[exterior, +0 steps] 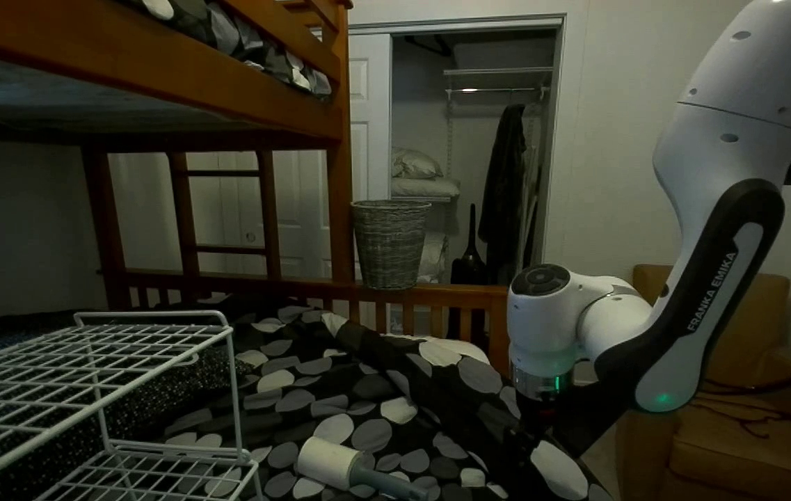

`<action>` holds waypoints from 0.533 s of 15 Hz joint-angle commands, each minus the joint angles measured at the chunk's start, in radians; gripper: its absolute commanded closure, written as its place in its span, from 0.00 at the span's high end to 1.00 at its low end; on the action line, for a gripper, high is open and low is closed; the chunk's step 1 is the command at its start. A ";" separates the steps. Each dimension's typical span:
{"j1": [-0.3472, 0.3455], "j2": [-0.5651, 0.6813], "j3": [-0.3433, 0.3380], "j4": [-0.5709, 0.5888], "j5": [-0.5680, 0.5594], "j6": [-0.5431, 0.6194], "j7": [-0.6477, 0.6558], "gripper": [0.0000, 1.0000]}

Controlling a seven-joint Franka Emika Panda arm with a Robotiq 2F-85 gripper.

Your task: Cover the right uncovered part of the bed with the blanket

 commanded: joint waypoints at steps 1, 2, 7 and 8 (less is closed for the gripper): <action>0.003 0.115 -0.027 0.065 -0.163 0.023 0.152 1.00; 0.005 0.141 -0.033 0.082 -0.202 0.027 0.184 1.00; 0.013 0.250 -0.049 0.158 -0.342 0.036 0.322 1.00; 0.013 0.269 -0.048 0.171 -0.360 0.036 0.340 1.00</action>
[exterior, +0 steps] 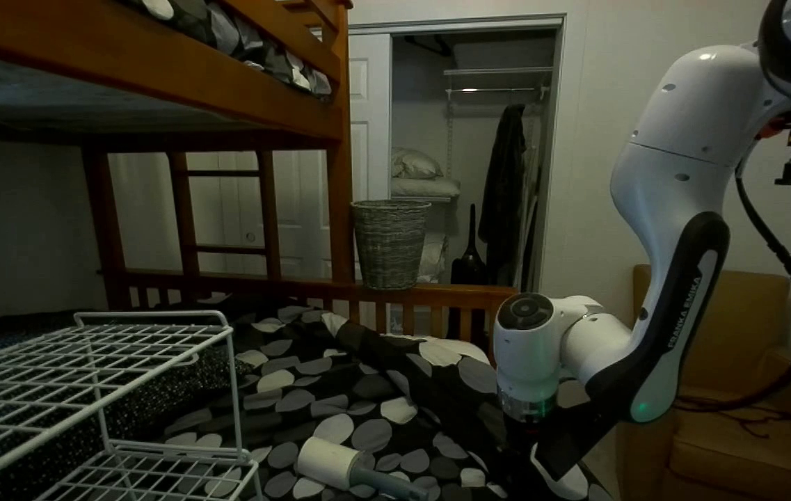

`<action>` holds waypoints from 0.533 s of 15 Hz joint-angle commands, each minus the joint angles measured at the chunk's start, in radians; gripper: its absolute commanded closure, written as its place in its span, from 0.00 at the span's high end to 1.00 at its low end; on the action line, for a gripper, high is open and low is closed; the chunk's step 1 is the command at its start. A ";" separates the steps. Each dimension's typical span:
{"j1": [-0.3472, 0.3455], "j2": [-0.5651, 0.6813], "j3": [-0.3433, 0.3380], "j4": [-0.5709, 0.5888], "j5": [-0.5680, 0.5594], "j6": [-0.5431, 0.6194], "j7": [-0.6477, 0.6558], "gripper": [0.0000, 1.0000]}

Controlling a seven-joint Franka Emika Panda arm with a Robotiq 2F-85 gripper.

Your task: Cover the right uncovered part of the bed with the blanket

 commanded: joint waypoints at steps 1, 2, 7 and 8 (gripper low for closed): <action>0.013 0.099 -0.023 0.062 -0.098 0.029 0.099 1.00; 0.014 0.118 -0.022 0.075 -0.109 0.026 0.120 1.00; 0.017 0.179 -0.024 0.117 -0.168 0.013 0.176 0.58; 0.016 0.178 -0.024 0.121 -0.178 0.011 0.182 0.49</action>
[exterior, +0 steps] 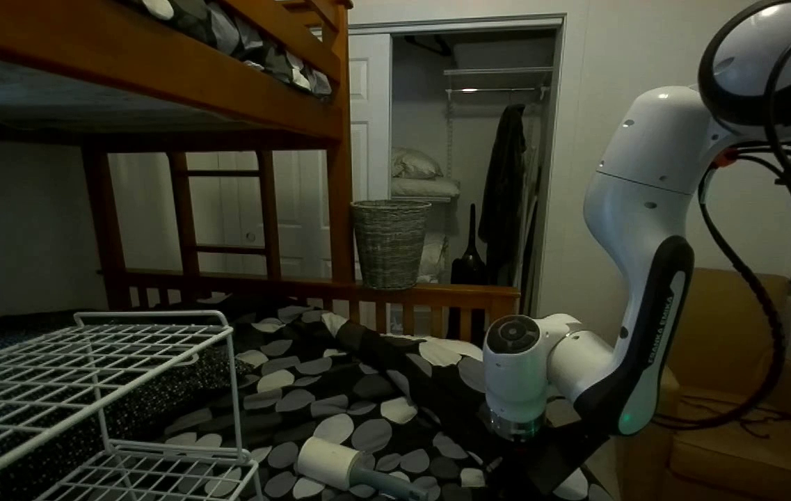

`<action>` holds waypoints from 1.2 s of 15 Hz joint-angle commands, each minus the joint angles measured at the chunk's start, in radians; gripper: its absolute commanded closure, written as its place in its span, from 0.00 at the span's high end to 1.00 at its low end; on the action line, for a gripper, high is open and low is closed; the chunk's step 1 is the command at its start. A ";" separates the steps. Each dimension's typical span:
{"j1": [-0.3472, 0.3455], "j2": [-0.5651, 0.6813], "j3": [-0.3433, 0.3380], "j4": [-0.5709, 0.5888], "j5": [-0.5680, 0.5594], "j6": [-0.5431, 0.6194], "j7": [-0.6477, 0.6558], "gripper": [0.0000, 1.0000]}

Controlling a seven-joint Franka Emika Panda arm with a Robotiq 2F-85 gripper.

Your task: Cover the right uncovered part of the bed with the blanket

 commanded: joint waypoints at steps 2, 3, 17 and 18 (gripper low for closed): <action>0.007 0.025 -0.019 0.028 -0.073 0.007 0.058 0.33; 0.005 0.017 -0.020 0.027 -0.078 0.004 0.059 0.26; -0.075 -0.276 -0.114 -0.094 -0.160 0.001 -0.011 0.01; -0.087 -0.298 -0.128 -0.098 -0.173 0.004 -0.013 0.01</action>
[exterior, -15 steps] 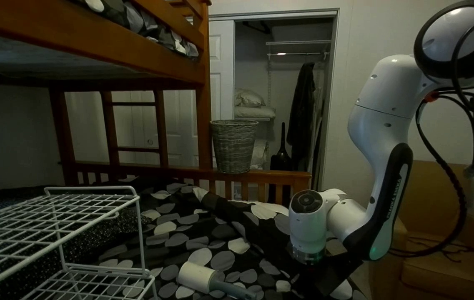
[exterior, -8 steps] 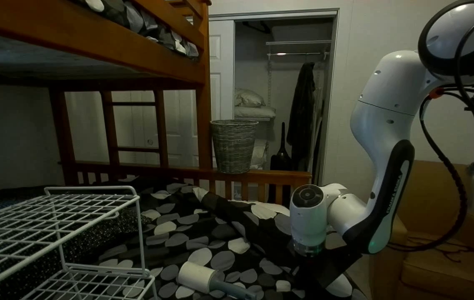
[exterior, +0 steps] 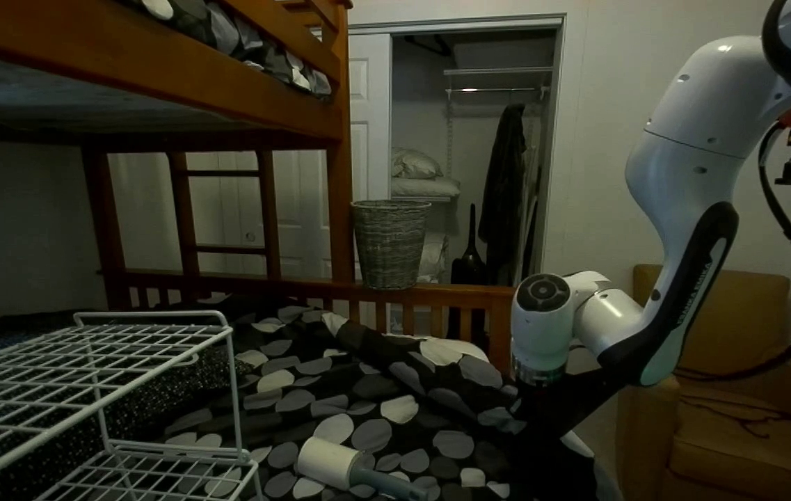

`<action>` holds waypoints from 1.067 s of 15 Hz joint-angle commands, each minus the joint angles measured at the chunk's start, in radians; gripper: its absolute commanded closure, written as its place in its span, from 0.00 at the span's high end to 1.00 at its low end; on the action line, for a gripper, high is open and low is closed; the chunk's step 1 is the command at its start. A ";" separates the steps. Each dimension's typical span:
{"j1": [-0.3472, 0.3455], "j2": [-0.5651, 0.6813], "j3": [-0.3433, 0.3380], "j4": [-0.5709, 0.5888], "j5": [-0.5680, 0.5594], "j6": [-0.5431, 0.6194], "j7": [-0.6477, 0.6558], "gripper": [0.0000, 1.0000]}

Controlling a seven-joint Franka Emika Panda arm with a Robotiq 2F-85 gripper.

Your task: Cover the right uncovered part of the bed with the blanket

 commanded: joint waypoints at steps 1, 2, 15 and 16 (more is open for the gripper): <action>-0.039 -0.133 -0.043 -0.065 -0.058 0.007 -0.016 0.01; -0.058 -0.145 -0.060 -0.065 -0.059 0.029 -0.032 0.01; -0.080 -0.116 -0.082 -0.024 -0.036 0.023 -0.047 0.01; -0.086 -0.103 -0.088 -0.003 -0.042 0.020 -0.039 0.01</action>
